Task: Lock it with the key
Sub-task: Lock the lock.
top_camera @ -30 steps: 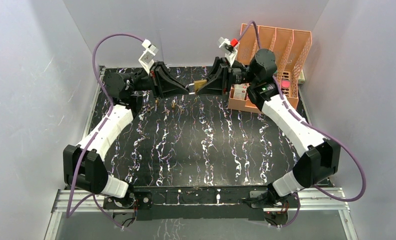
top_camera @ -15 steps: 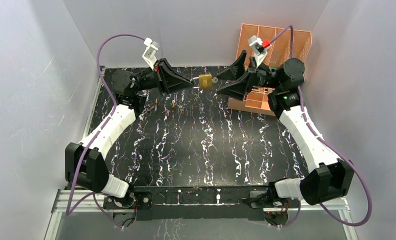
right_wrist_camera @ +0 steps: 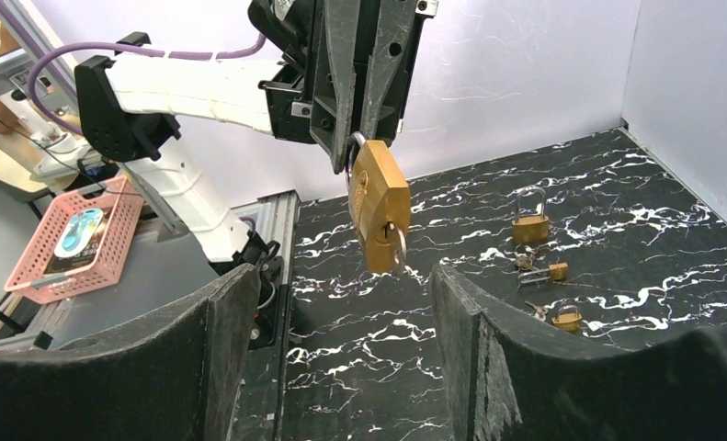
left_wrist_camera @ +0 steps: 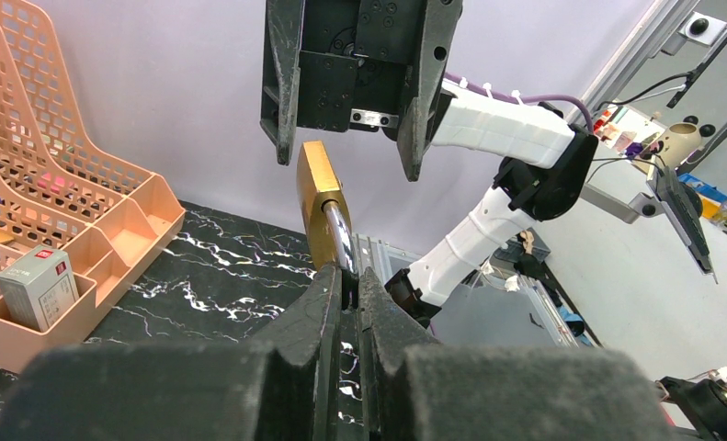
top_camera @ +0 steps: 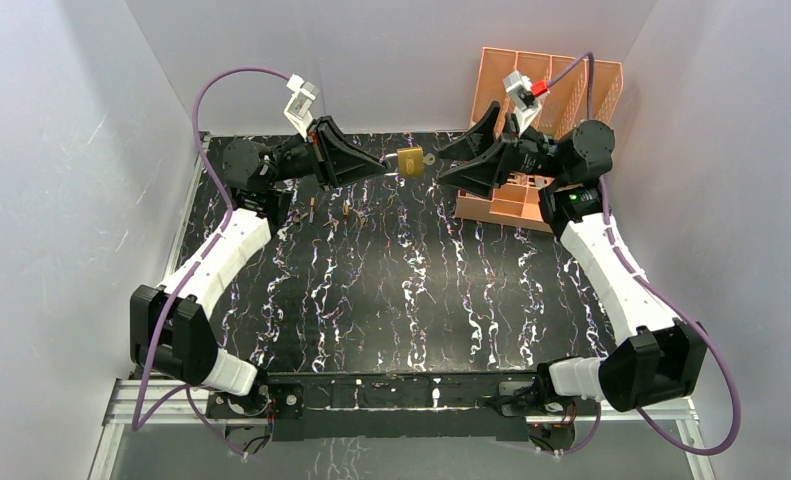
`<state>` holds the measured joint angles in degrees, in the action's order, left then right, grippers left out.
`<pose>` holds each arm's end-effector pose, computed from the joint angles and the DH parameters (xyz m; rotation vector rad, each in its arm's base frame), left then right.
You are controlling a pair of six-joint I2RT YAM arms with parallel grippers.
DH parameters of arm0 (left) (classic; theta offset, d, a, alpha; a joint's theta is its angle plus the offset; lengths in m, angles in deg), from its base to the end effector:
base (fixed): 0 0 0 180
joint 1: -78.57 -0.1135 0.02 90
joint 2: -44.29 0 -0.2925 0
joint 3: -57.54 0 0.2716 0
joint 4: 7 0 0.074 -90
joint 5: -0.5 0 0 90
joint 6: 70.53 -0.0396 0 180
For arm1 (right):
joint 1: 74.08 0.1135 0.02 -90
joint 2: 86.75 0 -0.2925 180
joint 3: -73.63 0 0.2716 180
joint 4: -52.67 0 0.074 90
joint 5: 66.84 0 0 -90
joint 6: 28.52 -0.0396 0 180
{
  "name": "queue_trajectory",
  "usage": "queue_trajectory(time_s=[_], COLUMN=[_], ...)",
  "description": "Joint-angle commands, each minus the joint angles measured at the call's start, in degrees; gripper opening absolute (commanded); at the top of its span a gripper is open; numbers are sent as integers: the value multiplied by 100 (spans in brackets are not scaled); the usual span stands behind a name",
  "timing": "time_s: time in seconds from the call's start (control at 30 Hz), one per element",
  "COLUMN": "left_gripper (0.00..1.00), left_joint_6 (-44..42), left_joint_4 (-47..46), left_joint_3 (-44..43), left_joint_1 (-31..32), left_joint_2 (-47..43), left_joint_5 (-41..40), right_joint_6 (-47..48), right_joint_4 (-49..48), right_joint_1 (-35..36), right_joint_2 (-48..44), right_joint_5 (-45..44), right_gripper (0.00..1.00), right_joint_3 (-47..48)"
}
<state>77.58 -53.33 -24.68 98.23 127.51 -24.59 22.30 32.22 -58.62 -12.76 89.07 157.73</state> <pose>0.2901 -0.1417 0.4638 0.8861 1.1377 -1.5830 0.2644 0.1106 0.4882 -0.9021 1.2069 1.3742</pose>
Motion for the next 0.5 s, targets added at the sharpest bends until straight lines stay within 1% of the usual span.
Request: queue_trajectory(time_s=[0.0,0.13,0.33,0.47], left_gripper=[0,0,0,0], left_joint_6=[-31,-36,-49,-64], left_joint_4=[-307,-309,-306,-309], left_joint_3=[-294,-306,-292,-272], left_joint_1=[-14,-15,-14,-15], left_joint_2=[-100,-88,-78,-78], left_joint_5=[-250,-241,-224,-224], right_joint_6=[-181,-244,-316,-601], right_joint_4=[-499,-602,-771,-1122], right_joint_1=[-17,-11,-11,0], right_joint_2=[68,151,248,343], right_joint_5=[-87,-97,-135,-36], right_gripper=[74,71,70,67], right_joint_3=[124,165,204,235])
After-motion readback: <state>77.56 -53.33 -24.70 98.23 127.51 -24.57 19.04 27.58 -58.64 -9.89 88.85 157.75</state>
